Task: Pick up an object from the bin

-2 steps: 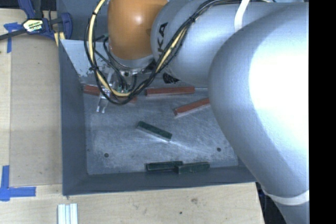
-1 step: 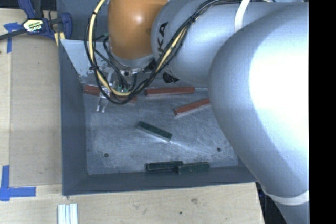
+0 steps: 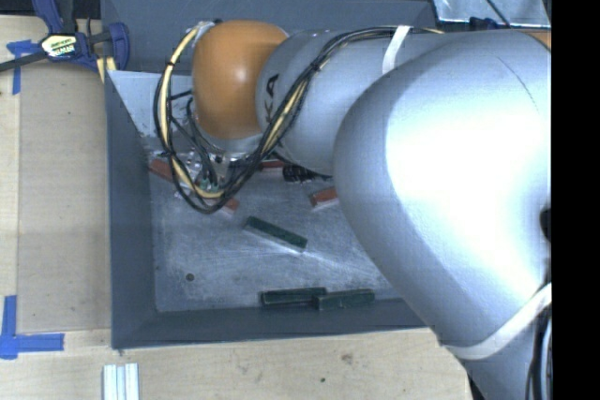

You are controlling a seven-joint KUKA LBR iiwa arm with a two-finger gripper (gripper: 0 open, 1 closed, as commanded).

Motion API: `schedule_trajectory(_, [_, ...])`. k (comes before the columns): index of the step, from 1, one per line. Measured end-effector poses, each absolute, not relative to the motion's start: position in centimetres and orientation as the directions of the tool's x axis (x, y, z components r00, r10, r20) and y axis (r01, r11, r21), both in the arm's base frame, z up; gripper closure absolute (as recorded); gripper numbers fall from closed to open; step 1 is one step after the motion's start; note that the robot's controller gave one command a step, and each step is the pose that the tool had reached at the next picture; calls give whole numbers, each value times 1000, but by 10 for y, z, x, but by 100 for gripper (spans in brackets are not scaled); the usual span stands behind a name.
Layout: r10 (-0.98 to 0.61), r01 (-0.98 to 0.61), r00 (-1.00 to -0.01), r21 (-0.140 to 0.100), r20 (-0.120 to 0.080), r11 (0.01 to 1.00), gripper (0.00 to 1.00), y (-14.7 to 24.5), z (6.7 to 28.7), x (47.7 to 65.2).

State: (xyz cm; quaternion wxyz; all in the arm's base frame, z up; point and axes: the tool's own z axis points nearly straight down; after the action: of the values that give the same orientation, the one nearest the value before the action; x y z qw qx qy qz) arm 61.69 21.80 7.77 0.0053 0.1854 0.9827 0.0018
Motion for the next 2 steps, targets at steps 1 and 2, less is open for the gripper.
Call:
schedule_trajectory(1, [364,364,-931,6,-10,931,100,218,78,617])
schedule_trajectory(2, [367,367,-930,-3,4,930,100,219,127,617])
